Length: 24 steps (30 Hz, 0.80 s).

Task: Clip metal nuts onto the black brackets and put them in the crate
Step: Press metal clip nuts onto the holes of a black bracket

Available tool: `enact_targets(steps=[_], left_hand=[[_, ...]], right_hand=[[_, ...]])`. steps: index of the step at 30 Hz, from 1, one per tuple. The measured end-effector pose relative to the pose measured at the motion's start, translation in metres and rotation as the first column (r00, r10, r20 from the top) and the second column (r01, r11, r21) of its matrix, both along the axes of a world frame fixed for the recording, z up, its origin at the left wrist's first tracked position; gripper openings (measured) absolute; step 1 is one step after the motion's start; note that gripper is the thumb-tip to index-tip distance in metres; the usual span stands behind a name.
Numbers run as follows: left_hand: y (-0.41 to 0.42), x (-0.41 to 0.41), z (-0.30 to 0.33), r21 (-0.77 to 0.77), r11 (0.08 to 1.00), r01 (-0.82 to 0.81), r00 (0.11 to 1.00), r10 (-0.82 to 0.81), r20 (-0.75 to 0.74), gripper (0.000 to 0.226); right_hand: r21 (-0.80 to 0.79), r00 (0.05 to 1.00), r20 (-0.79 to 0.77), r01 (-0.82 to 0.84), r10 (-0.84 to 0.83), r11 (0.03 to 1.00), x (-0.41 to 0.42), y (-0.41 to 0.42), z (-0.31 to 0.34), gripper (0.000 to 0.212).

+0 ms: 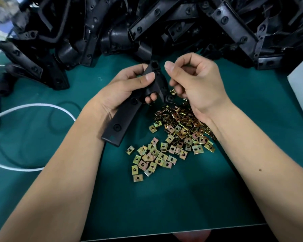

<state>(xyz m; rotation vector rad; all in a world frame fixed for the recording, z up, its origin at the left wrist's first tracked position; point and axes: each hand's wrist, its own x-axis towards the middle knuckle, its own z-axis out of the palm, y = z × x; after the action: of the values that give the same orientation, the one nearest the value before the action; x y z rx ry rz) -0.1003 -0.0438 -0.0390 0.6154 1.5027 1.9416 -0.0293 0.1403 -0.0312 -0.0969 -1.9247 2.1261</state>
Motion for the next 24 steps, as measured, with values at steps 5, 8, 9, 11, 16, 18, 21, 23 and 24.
enact_targets(steps=[5,8,9,11,16,18,21,23,24], left_hand=[[0.0007,0.0004,-0.0003,-0.007,1.000,-0.001,1.000,0.001,-0.012,0.029],[0.0011,0.0008,0.0003,-0.007,1.000,0.002,1.000,-0.002,-0.008,0.031],[0.0013,0.0009,0.0004,-0.009,1.000,0.006,1.000,-0.006,-0.011,0.032],[0.0011,0.0009,0.0008,-0.010,1.000,0.013,1.000,-0.014,-0.015,0.031],[0.0002,0.0007,0.0008,-0.010,1.000,0.015,1.000,-0.015,-0.021,0.032],[-0.0001,0.0001,-0.0001,0.000,1.000,0.016,1.000,-0.016,-0.008,0.032],[-0.0003,-0.0004,-0.0012,0.004,1.000,0.023,1.000,-0.023,-0.005,0.030],[-0.0003,-0.0007,-0.0015,0.002,1.000,0.026,1.000,-0.026,-0.006,0.031],[-0.0004,-0.0008,-0.0014,0.001,1.000,0.028,1.000,-0.028,-0.004,0.031]], right_hand=[[-0.069,0.999,0.035,-0.038,0.040,0.997,0.0010,0.0023,0.0008,0.015],[-0.098,0.994,0.057,-0.089,0.095,0.991,-0.0004,0.0051,0.0007,0.010],[-0.073,0.994,0.055,-0.095,0.099,0.993,-0.0009,0.0062,0.0001,0.013],[-0.019,0.994,0.041,-0.097,0.098,0.995,-0.0015,0.0082,-0.0005,0.016],[0.005,0.996,0.020,-0.082,0.082,0.997,-0.0028,0.0097,-0.0014,0.012],[0.004,0.997,0.006,-0.082,0.082,0.997,-0.0031,0.0100,-0.0019,0.011],[0.006,0.996,-0.013,-0.090,0.090,0.996,-0.0035,0.0098,-0.0028,0.012],[0.018,0.996,-0.021,-0.090,0.091,0.996,-0.0034,0.0089,-0.0038,0.012],[0.019,0.996,-0.025,-0.089,0.089,0.996,-0.0033,0.0085,-0.0041,0.012]])
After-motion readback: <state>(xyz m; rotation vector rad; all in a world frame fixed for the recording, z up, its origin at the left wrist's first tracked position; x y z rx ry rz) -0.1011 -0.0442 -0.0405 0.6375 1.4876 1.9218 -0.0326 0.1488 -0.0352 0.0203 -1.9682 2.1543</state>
